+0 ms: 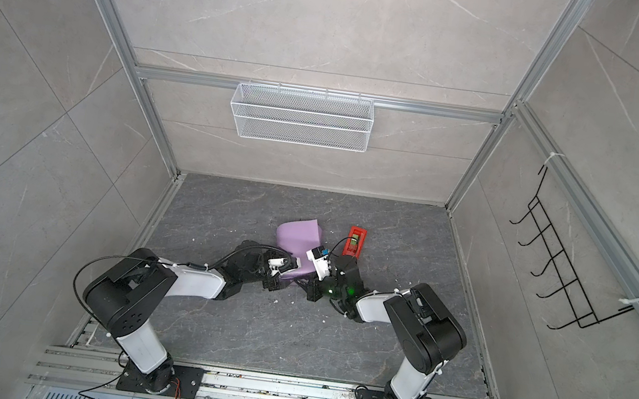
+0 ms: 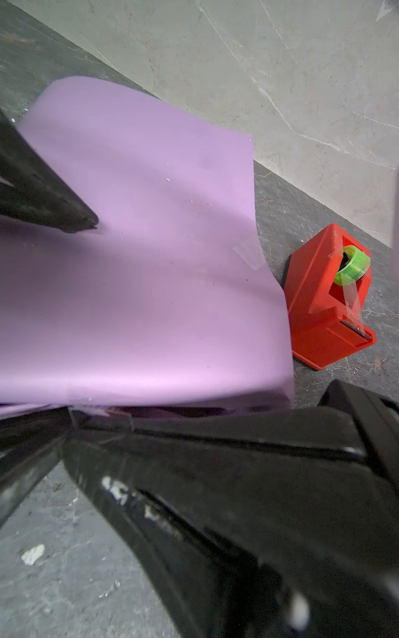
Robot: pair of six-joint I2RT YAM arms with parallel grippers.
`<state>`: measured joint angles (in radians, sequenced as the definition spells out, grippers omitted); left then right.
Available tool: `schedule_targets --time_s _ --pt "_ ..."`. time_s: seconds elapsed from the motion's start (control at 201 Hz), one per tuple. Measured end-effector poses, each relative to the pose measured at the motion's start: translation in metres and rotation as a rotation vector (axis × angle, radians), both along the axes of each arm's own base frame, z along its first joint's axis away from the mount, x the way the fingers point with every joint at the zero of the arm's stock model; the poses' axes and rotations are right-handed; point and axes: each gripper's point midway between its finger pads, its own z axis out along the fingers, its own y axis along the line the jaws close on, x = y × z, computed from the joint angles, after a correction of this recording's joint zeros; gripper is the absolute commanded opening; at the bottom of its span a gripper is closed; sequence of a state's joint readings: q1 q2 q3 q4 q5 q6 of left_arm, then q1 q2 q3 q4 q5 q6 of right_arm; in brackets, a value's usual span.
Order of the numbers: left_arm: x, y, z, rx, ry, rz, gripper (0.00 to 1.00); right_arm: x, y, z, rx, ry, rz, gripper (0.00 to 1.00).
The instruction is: Wrap the gift box in paper
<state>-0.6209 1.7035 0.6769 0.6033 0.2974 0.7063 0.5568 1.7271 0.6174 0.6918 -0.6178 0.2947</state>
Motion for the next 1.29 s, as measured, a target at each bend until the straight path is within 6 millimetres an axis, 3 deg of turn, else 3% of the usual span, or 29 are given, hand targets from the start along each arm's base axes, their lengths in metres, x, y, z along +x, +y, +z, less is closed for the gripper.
schedule_targets --time_s 0.428,1.294 --pt "0.0 0.0 0.0 0.0 0.0 0.0 0.81 0.008 0.006 0.011 0.055 0.138 -0.052 0.0" --pt "0.0 0.0 0.0 0.0 0.001 0.0 0.81 0.008 -0.003 -0.003 0.024 0.425 -0.138 0.0"
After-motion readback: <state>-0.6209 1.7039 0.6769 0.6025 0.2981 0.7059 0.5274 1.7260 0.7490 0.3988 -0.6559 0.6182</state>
